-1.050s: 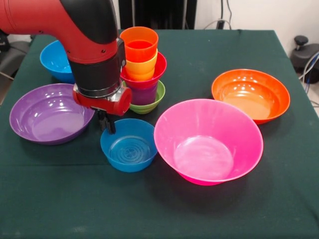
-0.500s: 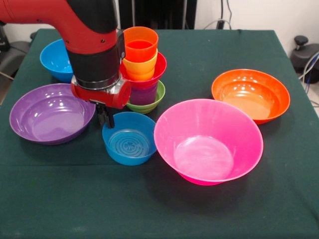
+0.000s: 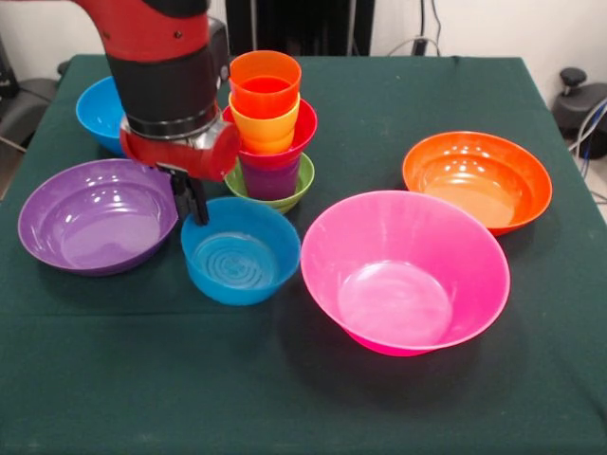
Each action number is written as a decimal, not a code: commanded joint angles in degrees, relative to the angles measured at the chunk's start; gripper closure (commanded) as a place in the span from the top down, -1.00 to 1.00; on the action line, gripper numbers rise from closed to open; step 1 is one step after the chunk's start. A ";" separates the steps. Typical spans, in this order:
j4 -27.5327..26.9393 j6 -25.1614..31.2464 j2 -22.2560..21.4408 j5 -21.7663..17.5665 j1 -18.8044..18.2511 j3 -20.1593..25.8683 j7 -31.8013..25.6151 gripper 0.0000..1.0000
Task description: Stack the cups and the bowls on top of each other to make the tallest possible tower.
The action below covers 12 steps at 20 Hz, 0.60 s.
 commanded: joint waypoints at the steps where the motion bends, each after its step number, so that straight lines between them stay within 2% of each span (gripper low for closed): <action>1: 4.39 -0.25 -2.01 1.17 -0.22 -0.48 -1.98 -1.00; 12: 13.61 -4.03 -8.52 1.25 -5.38 -0.60 -3.67 -1.00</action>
